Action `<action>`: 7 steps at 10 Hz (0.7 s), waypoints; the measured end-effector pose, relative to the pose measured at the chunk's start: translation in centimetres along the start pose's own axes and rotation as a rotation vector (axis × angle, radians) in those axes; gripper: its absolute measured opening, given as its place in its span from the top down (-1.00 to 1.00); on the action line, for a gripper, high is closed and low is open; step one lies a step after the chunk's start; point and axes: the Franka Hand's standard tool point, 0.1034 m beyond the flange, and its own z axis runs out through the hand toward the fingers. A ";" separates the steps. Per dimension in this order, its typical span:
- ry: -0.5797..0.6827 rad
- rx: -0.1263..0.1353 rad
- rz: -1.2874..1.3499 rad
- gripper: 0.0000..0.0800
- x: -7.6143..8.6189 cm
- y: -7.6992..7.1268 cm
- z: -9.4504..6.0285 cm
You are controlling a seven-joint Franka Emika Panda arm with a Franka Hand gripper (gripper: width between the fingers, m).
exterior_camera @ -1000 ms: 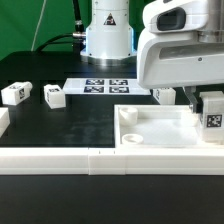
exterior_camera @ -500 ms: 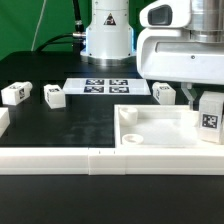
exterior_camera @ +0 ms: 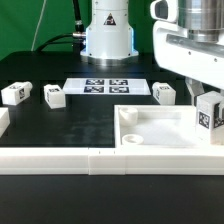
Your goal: Assemble one leg
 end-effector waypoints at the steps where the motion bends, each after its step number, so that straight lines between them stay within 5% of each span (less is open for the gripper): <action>1: 0.003 -0.001 0.065 0.27 0.0 0.0 0.0; 7: -0.018 0.001 0.536 0.21 -0.1 -0.1 0.0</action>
Offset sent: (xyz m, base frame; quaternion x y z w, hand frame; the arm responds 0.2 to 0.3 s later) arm -0.0016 -0.0012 -0.0033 0.0158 -0.0009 0.1767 0.9841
